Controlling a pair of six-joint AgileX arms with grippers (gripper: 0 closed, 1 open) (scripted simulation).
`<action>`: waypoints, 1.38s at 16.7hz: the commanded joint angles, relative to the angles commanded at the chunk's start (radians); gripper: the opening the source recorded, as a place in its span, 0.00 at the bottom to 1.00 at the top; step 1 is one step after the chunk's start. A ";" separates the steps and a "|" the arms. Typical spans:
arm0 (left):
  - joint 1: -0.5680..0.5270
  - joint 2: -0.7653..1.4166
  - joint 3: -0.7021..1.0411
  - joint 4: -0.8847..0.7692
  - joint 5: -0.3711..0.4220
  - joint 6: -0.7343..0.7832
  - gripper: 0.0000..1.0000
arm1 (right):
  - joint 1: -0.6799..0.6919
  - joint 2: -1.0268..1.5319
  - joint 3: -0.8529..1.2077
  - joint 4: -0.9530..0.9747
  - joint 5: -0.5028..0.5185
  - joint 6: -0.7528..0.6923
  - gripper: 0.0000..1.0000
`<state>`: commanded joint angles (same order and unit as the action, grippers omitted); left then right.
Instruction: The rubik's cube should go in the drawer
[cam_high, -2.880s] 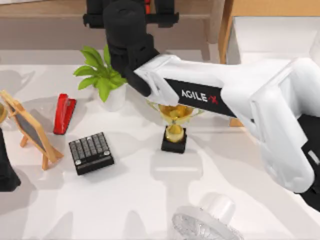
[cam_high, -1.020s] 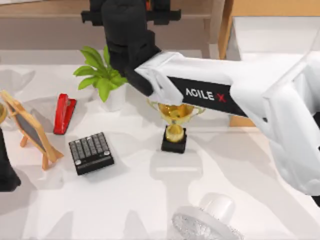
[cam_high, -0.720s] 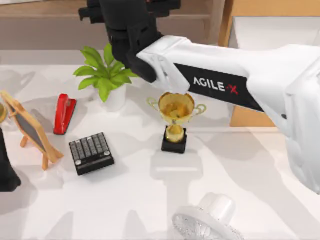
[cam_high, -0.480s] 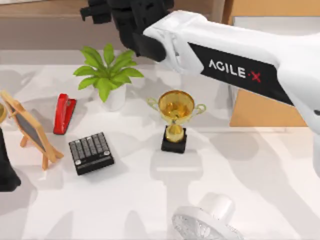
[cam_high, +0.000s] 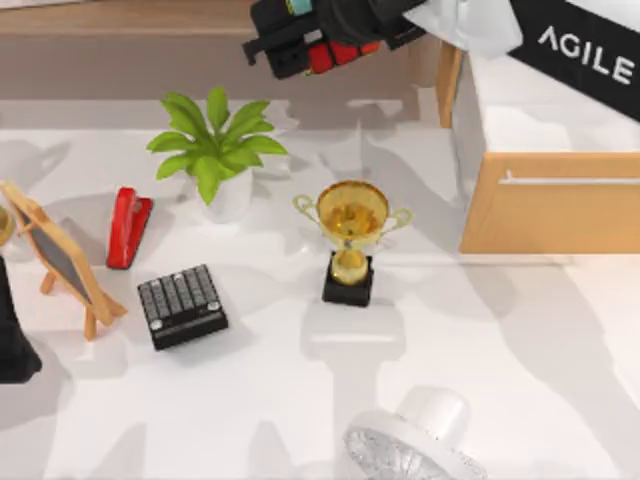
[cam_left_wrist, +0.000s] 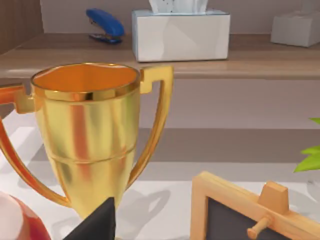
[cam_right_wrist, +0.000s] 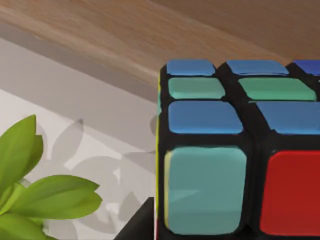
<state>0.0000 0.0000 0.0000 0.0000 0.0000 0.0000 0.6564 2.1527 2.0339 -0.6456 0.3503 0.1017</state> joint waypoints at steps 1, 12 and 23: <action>0.000 0.000 0.000 0.000 0.000 0.000 1.00 | -0.022 -0.015 0.011 -0.083 -0.032 0.005 0.00; 0.000 0.000 0.000 0.000 0.000 0.000 1.00 | -0.412 0.073 0.223 -0.662 -0.269 0.039 0.00; 0.000 0.000 0.000 0.000 0.000 0.000 1.00 | -0.526 0.303 0.273 -0.773 -0.353 0.049 0.00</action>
<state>0.0000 0.0000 0.0000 0.0000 0.0000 0.0000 0.1305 2.4556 2.3074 -1.4189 -0.0027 0.1508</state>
